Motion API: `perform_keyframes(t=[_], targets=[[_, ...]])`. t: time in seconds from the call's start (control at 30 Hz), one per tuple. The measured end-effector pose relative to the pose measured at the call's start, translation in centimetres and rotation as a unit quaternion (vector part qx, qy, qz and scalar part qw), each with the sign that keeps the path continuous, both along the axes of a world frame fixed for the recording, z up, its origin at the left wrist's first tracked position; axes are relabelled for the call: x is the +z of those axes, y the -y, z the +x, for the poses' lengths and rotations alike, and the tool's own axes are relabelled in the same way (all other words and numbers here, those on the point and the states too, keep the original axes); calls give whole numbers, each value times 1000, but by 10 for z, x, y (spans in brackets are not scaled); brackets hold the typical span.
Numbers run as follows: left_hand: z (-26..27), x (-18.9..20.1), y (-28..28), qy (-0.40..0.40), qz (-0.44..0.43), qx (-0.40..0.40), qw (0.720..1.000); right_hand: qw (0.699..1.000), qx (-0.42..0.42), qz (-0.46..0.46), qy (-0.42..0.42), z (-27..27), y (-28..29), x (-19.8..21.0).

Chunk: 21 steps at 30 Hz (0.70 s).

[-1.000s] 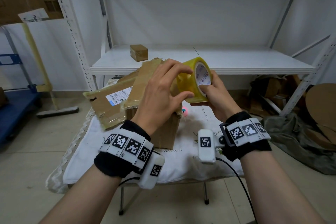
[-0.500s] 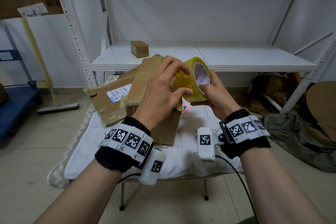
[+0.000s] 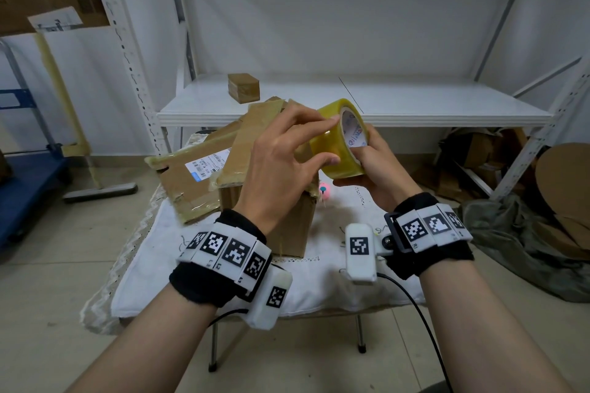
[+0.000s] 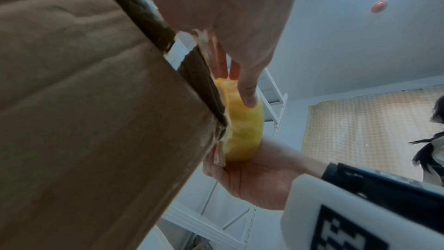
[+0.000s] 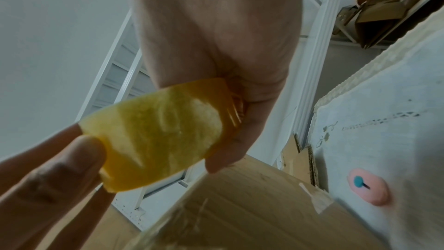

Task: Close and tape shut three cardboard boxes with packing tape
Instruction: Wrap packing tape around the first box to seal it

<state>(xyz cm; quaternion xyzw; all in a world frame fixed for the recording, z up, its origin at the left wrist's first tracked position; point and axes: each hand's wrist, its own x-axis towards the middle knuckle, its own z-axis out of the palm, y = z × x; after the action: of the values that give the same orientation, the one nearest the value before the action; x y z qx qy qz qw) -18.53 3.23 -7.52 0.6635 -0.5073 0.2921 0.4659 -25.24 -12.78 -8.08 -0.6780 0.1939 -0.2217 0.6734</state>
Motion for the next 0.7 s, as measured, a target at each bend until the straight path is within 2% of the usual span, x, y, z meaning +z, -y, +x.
perform_keyframes(t=[0.23, 0.53, 0.7], targets=[[-4, 0, 0, -13, -12, -2, 1000, 1000, 4, -3, 0, -1, -1, 2], [-3, 9, -1, -17, 62, -16, 998, 1000, 6, -15, -3, -2, 0, 1], [-2, 3, -1, -5, 53, -5, 999, 1000, 10, -26, -13, -3, 1, 2]])
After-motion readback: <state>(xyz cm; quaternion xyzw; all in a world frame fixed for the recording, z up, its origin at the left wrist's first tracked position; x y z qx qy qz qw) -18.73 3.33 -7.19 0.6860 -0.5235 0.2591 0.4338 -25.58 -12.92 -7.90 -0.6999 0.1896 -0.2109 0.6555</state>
